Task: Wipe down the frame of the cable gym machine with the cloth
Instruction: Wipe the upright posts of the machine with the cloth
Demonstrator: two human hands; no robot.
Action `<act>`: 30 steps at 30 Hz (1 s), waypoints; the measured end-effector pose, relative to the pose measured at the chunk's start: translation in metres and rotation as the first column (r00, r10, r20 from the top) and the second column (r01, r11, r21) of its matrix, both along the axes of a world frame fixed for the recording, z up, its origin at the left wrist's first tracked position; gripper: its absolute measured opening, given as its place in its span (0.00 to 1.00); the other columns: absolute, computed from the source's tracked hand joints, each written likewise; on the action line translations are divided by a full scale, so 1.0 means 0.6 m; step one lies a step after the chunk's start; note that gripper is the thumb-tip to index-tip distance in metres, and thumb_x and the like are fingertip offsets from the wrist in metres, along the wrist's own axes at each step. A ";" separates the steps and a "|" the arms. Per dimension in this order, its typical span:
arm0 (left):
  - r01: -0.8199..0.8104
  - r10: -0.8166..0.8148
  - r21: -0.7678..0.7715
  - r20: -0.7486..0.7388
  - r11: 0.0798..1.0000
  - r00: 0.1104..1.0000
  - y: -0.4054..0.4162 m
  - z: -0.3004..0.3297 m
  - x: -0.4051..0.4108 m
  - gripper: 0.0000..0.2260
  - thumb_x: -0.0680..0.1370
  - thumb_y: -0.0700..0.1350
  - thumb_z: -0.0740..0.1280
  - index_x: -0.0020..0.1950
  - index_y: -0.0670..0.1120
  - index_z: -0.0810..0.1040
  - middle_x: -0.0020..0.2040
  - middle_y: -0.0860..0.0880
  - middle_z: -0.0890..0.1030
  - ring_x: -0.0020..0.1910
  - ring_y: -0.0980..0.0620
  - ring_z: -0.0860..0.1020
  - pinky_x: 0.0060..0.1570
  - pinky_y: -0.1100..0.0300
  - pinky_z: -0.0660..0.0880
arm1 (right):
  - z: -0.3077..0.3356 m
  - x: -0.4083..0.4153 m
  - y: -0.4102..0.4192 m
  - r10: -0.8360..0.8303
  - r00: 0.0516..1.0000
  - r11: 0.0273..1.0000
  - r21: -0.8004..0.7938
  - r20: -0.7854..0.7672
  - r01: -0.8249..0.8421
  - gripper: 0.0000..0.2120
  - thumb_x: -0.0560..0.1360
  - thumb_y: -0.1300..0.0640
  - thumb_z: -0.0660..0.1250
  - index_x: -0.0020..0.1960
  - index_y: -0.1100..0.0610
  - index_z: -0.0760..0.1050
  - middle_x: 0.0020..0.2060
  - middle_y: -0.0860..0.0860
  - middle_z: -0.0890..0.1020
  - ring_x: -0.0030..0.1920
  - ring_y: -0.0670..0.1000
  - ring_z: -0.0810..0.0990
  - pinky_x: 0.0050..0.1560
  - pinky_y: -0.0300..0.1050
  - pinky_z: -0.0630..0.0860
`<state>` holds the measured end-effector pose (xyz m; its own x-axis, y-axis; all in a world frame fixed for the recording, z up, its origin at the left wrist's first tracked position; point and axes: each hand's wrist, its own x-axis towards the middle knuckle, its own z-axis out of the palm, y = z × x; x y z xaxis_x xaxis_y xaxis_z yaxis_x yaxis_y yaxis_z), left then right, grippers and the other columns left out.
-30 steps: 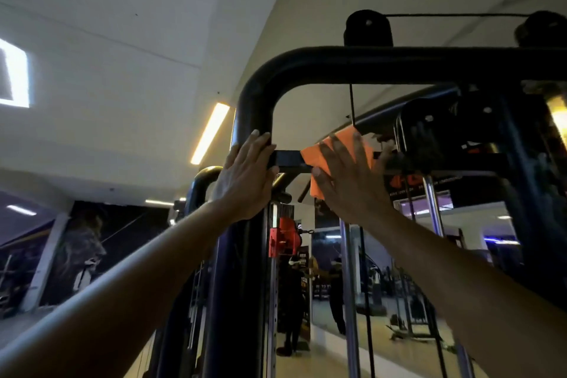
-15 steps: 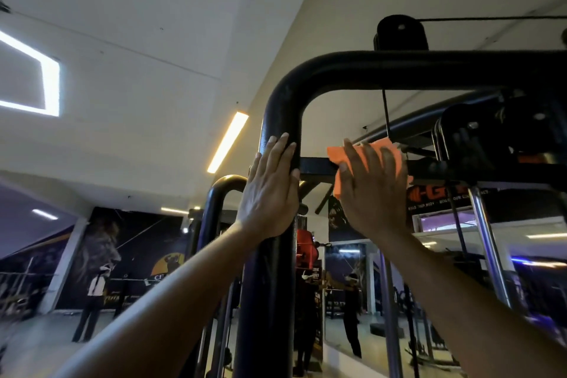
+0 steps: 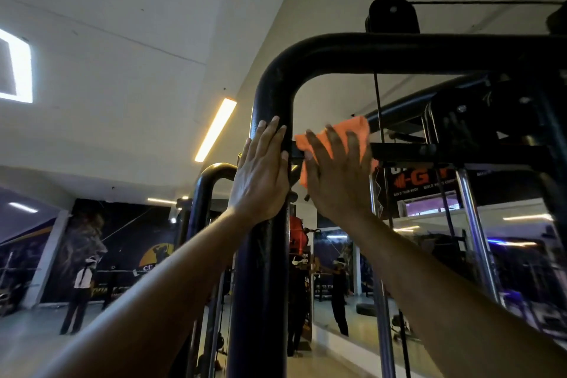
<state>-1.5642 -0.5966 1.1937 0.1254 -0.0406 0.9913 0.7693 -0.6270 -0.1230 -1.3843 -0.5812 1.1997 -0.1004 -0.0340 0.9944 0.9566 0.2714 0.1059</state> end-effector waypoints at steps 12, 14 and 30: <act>-0.092 0.092 0.010 -0.016 0.996 0.996 -0.006 -0.004 0.004 0.22 0.90 0.52 0.54 0.84 0.54 0.66 0.89 0.55 0.48 0.84 0.60 0.34 0.83 0.47 0.44 | 0.006 0.058 -0.023 -0.024 0.995 0.998 -0.052 -0.099 0.019 0.30 0.87 0.36 0.43 0.87 0.42 0.57 0.85 0.54 0.63 0.86 0.64 0.55 0.83 0.72 0.52; -0.123 0.123 0.012 -0.009 0.992 0.992 -0.008 -0.004 0.007 0.21 0.90 0.53 0.55 0.84 0.55 0.68 0.89 0.56 0.46 0.80 0.65 0.29 0.82 0.48 0.43 | -0.004 0.031 -0.020 -0.020 0.999 0.998 -0.051 0.028 0.021 0.30 0.87 0.35 0.42 0.88 0.40 0.52 0.87 0.54 0.58 0.87 0.63 0.51 0.84 0.71 0.46; -0.437 0.410 -0.052 -0.263 0.898 0.873 -0.021 0.010 0.075 0.33 0.84 0.63 0.41 0.88 0.53 0.53 0.88 0.51 0.51 0.87 0.48 0.42 0.83 0.40 0.33 | 0.002 0.176 -0.046 -0.032 0.999 0.991 -0.127 0.006 0.032 0.29 0.88 0.38 0.42 0.88 0.42 0.52 0.88 0.54 0.54 0.88 0.61 0.45 0.85 0.71 0.45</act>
<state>-1.5194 -0.6094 1.1996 0.3398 0.1738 0.9243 0.9197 -0.2668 -0.2879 -1.2789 -0.6090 1.2011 -0.1037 0.0959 0.9900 0.9647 0.2520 0.0766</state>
